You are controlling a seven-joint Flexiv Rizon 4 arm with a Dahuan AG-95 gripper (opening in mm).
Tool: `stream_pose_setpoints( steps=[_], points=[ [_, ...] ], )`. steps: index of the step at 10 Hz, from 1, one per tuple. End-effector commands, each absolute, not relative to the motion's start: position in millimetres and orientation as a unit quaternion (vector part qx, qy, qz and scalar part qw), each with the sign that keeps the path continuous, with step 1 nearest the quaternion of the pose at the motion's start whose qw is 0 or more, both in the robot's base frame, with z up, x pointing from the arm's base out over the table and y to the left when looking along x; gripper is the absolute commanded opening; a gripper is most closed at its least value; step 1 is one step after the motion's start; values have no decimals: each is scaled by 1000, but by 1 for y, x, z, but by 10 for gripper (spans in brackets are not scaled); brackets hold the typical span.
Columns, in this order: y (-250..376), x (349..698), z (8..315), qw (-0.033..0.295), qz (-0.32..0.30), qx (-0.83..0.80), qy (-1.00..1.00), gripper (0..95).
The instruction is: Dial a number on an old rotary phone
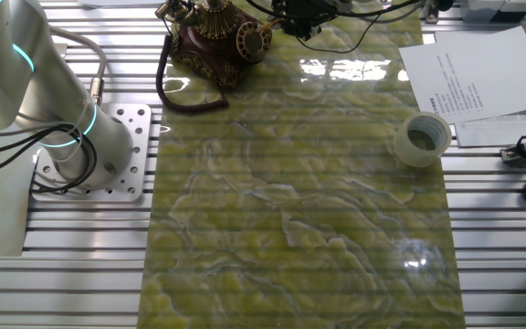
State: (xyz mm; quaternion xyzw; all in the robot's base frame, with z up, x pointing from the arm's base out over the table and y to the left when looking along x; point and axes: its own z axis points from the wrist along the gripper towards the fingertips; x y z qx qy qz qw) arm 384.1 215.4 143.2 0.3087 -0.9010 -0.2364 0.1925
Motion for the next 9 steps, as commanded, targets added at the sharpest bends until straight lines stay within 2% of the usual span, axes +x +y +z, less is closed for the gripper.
stream_pose_setpoints(
  steps=[1, 9],
  points=[
    [215, 384, 142, 192, -235, 308, -902, 0],
    [215, 387, 140, 195, -233, 302, -904, 0]
  ],
)
